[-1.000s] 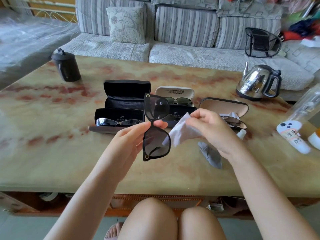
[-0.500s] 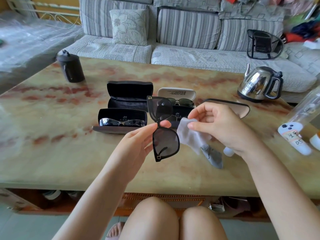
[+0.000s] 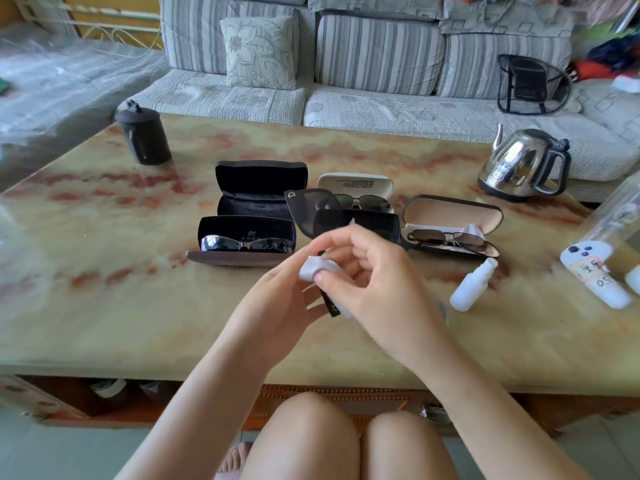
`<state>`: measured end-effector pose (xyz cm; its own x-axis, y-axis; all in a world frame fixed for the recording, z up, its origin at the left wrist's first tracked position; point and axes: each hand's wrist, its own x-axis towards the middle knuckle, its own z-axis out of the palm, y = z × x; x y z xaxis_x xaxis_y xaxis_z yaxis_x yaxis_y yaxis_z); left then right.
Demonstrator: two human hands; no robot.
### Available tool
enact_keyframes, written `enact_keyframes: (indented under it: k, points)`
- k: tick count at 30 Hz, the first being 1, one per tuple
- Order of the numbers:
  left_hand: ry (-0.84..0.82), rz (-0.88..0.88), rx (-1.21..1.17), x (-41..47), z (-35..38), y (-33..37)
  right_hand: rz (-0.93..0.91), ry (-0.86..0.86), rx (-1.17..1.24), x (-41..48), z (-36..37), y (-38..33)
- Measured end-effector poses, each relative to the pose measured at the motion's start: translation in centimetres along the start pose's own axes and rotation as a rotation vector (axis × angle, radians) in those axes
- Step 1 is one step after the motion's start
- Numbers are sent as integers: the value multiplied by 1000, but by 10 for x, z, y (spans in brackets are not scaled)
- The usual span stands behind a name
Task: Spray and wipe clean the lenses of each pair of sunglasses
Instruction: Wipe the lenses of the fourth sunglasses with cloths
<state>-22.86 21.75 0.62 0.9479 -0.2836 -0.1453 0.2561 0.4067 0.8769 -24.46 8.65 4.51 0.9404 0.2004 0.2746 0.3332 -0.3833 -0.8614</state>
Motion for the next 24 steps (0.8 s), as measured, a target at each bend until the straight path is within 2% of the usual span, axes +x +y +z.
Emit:
enact_keyframes:
  k: [6, 10, 16, 19, 24]
  points:
    - [-9, 11, -102, -2, 2, -1, -37, 22, 83, -12, -9, 5]
    - [7, 27, -25, -3, 3, -2, -88, 183, 11, -11, -14, 20]
    - [28, 69, 13, -6, 8, -7, -177, 325, -114, -9, -4, 38]
    - [43, 77, -6, -6, 9, -6, -125, 377, -91, -12, -2, 39]
    - [52, 106, -38, -6, 13, -8, 104, 356, 44, -12, -3, 41]
